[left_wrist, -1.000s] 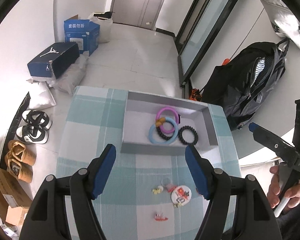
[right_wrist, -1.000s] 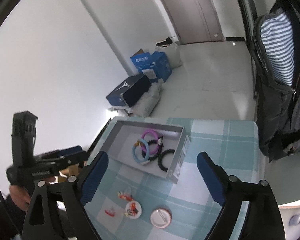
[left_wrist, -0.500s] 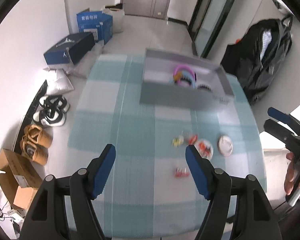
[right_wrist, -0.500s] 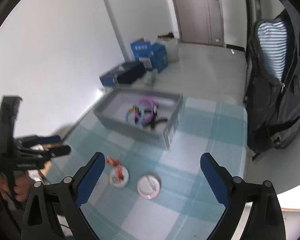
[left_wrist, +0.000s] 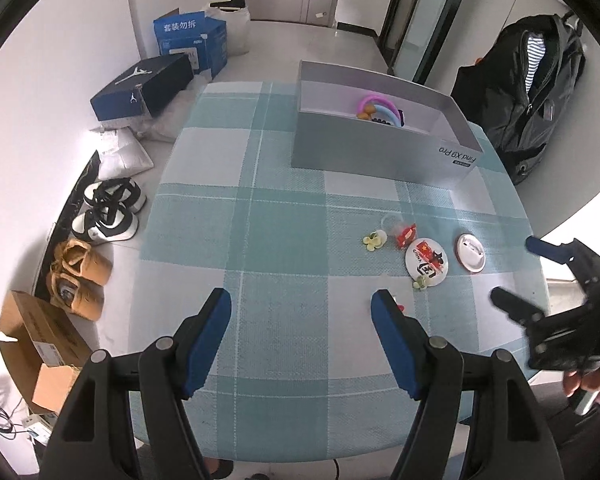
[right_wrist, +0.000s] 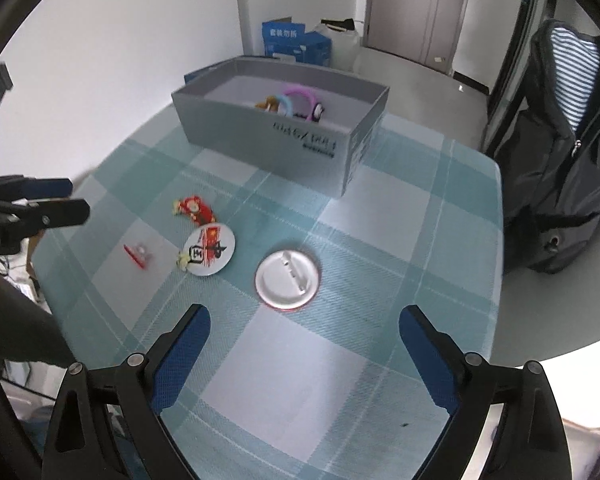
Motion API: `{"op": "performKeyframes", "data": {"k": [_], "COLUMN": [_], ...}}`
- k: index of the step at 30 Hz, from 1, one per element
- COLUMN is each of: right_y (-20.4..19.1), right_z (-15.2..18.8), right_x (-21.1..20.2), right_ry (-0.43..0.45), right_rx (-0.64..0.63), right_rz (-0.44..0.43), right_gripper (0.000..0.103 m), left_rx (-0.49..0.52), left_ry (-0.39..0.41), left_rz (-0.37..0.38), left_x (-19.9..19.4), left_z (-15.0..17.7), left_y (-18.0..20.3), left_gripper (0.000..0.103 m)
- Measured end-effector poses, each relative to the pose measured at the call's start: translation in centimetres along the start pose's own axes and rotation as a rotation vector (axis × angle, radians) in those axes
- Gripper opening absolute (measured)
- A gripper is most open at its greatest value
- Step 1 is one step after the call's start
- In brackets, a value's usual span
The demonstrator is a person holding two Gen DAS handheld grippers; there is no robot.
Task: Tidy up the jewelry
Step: 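Grasp the white round badge with the right gripper while the left gripper grasps the red charm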
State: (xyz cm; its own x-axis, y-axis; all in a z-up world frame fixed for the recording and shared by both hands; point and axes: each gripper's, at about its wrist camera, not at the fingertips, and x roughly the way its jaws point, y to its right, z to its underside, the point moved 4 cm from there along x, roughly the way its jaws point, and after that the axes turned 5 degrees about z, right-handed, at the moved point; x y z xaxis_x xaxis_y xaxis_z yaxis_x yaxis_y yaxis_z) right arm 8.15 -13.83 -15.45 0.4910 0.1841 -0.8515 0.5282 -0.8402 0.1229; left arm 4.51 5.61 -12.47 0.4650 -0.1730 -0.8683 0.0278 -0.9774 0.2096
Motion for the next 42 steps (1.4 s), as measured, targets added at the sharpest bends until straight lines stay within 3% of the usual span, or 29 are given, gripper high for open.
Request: {"op": "performKeyframes", "data": {"k": [5,9,14,16,20,27,42], "right_y": [-1.0,-0.5,-0.1,-0.3,-1.3,-2.0,1.7], "right_z": [-0.3,-0.7,-1.1,-1.3,-1.4,-1.4,-3.1], "right_x": [1.1,1.4,2.3,2.7,2.7,2.5,-1.3], "right_ry": [-0.015,-0.011,-0.032,-0.044,-0.037,-0.031,0.054], "right_rx": [-0.035,-0.025,-0.003,-0.013,-0.054,-0.082,0.106], "right_rz": [0.01,0.018,0.018,0.02,0.022,0.038,-0.064], "right_gripper": [0.095,0.087,0.067,0.054,0.041,0.04,0.04], "left_rx": [0.018,0.008,-0.005,-0.007,-0.006,0.005,0.07], "left_ry": [-0.006,-0.025,-0.034,-0.032,-0.035,-0.07,-0.123], "left_rz": [0.002,0.016,0.031,0.039,0.052,0.076,0.143], "left_x": [0.2,0.5,0.6,0.4,0.4,1.3,4.0], "left_z": [0.2,0.5,0.5,0.5,0.5,0.7,0.6], "left_y": [0.0,-0.4,-0.8,-0.8,-0.7,-0.2,2.6], "left_gripper": [0.068,0.068,0.068,0.068,0.068,0.068,0.068]}}
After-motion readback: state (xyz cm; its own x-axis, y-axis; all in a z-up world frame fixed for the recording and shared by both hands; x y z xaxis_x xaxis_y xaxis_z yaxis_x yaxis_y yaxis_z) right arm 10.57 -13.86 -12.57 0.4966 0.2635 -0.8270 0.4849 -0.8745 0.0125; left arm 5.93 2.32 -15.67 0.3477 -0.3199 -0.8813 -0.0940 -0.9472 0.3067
